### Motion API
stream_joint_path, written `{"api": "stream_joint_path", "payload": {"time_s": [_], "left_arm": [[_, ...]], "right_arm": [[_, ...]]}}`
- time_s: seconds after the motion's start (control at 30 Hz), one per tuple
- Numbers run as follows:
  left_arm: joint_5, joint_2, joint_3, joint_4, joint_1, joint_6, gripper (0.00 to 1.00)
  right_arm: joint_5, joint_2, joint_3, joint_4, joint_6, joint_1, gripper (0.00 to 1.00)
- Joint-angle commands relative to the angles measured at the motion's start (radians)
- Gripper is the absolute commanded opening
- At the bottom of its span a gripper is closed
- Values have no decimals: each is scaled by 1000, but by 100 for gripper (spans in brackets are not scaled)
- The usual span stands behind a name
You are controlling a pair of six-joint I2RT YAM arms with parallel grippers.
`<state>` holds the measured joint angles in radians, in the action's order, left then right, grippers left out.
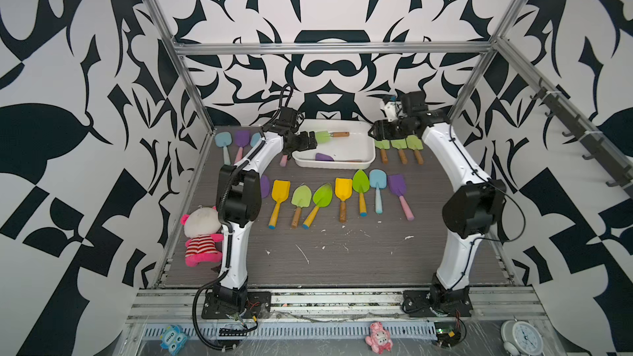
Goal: Take the shovel out of the storage box
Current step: Pick up the shovel from the storage box.
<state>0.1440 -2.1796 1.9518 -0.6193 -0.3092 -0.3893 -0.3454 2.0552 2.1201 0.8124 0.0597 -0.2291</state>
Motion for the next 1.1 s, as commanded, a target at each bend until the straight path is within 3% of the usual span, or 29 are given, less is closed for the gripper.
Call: {"api": "stream_joint_path", "payload": {"time_s": [0.0,0.13,0.23,0.47,0.6,0.8,1.0,1.07], "left_arm": [[-46,73,-5,-89,15,-55,99],[-56,137,-119,-47,17,-104,100],[-45,117,-122,-72,21,-139,99],[-37,64,-135,-36,21,-198,97],[-38,36,-120,-23,19,-212,96],[-43,-21,-82,-35,13,-236,92],[-67,-48,-65,-36,12,-245,86],[-61,-64,-52,-42,10,-256,78]], "right_arm": [[-1,169,192,158,-5,-40,68],[-2,377,469,230,-38,-77,68],[-18,474,587,242,-57,-84,68],[-39,506,540,244,-221,-101,70],[10,558,572,297,-319,-113,71],[31,607,582,277,-382,-120,73],[111,661,578,252,-440,-128,73],[127,683,589,237,-448,-133,73]]}}
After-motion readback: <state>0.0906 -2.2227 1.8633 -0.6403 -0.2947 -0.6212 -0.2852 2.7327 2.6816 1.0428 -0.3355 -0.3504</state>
